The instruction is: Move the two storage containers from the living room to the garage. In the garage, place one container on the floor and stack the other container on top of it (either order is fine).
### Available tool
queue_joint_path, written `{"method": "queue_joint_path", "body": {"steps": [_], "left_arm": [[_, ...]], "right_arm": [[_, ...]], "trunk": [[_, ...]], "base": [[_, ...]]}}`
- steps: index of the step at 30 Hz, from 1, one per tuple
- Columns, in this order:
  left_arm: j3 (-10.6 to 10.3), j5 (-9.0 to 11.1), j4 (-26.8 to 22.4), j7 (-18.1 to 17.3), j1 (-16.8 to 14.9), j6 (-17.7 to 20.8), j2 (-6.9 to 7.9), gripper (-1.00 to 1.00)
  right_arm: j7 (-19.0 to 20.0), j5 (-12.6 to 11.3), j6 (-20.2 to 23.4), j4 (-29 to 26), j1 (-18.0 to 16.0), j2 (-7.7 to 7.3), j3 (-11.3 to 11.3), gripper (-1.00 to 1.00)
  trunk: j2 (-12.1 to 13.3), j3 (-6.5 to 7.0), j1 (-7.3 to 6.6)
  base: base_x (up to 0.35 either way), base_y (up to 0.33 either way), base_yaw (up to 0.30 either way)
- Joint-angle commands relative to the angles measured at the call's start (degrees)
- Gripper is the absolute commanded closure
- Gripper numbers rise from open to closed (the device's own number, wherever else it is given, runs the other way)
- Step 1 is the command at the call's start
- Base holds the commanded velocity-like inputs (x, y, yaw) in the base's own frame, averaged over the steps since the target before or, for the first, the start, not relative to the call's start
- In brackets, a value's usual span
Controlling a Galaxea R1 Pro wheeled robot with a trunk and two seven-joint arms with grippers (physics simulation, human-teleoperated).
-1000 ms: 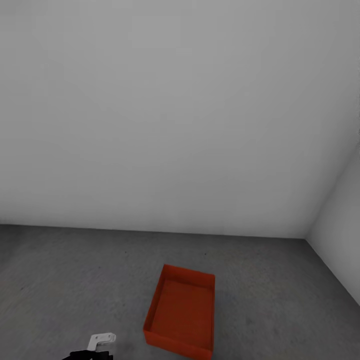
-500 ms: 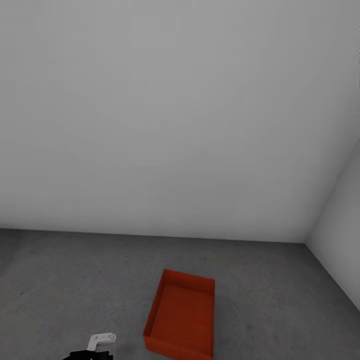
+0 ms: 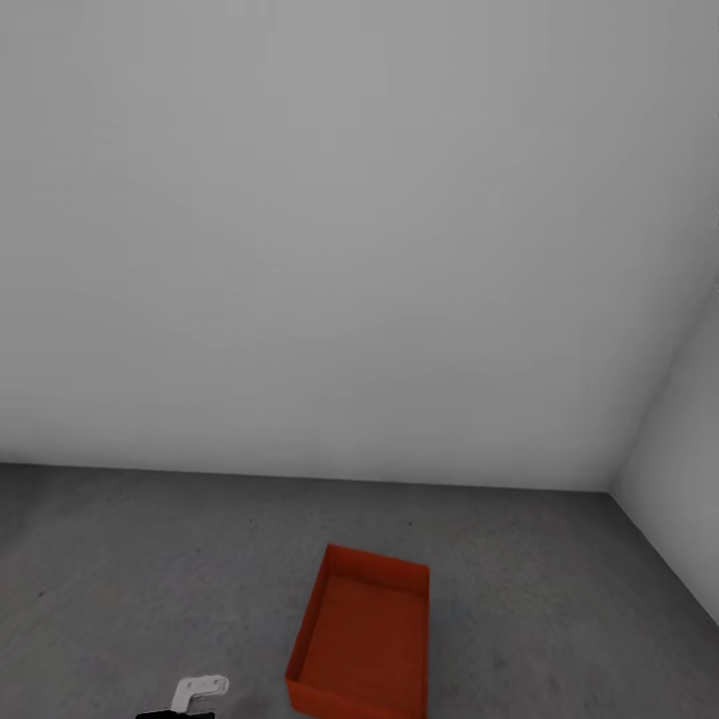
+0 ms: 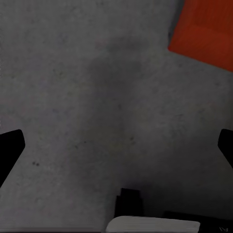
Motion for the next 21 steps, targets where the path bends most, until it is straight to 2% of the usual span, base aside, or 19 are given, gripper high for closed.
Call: {"method": "queue_joint_path", "body": {"steps": [1,8,21], "left_arm": [[0.0,0.4,0.0,0.1,0.3,0.2,-0.02,-1.0],[0.0,0.4,0.0,0.0,1.6,0.2,-0.1,-1.0],[0.0,0.4,0.0,0.0,1.7,0.2,-0.06,-1.0]], "right_arm": [[0.1,-0.6,-0.3,0.2,0.0,0.06,0.5,-1.0],[0.3,-0.6,-0.3,0.2,1.0,0.31,0.5,-1.0],[0.3,-0.6,-0.3,0.2,1.2,0.16,0.5,-1.0]], "trunk": [[0.0,0.04,0.0],[0.0,0.66,0.0],[0.0,1.62,0.0]], "base": [[0.0,0.0,0.0],[0.0,0.0,0.0],[0.0,0.0,0.0]]}}
